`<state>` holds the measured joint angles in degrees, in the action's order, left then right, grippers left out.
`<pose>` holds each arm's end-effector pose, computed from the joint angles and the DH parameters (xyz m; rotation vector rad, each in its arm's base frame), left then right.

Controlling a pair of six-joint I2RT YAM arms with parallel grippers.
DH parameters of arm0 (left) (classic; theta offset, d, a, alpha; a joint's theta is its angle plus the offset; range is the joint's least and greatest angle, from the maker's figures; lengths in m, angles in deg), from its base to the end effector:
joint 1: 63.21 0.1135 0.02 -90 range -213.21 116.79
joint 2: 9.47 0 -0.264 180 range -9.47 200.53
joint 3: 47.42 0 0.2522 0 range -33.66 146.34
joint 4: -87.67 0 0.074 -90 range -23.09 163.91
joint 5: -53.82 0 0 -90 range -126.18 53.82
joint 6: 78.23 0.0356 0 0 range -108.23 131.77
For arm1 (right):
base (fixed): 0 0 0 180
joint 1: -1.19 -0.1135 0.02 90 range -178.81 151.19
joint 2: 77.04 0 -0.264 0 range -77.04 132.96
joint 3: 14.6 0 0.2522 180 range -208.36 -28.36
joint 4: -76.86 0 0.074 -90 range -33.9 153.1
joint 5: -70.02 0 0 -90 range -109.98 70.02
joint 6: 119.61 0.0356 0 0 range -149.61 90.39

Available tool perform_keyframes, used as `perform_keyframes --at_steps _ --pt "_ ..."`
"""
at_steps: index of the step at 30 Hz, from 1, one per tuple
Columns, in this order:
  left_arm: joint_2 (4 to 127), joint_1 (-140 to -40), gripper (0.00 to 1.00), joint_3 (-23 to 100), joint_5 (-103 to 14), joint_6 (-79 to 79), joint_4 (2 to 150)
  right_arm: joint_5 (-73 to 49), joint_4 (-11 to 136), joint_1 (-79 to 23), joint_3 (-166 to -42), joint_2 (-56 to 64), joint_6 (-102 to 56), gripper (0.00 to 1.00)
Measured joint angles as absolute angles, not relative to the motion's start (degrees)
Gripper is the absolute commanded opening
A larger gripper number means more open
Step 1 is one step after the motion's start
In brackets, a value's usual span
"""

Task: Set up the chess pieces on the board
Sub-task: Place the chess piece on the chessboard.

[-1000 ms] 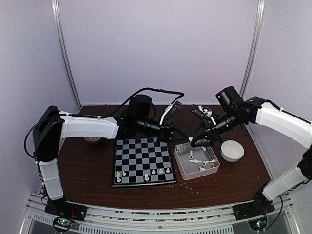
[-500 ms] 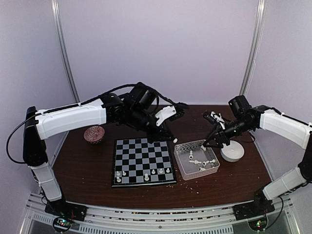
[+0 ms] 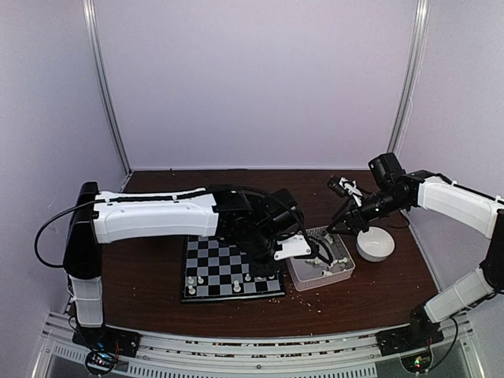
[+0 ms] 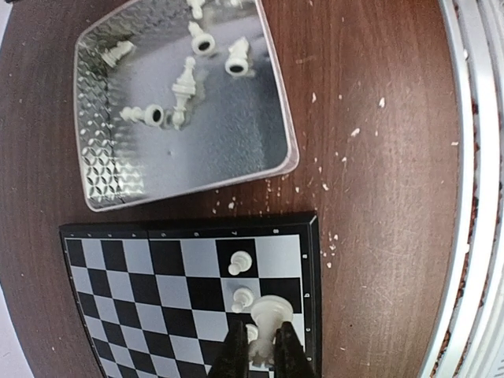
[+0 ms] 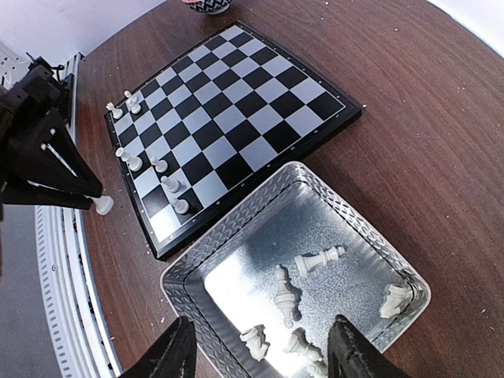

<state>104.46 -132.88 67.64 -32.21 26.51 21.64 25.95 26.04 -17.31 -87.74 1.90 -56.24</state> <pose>0.1502 -0.3983 0.2606 1.8083 2.0251 -0.1952 0.2523 0.1114 0.2646 -1.1788 2.0578 0.9444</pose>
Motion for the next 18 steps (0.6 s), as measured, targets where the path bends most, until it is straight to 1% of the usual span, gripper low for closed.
perform_keyframes --at_steps 8,18 --pt "110.44 -133.10 0.01 69.21 -28.34 28.11 19.22 26.02 25.97 -17.29 -87.74 2.62 -56.42 0.56" --pt "113.37 -133.12 0.01 69.89 -28.32 29.18 19.46 26.26 25.14 -17.29 -87.78 4.21 -56.70 0.56"
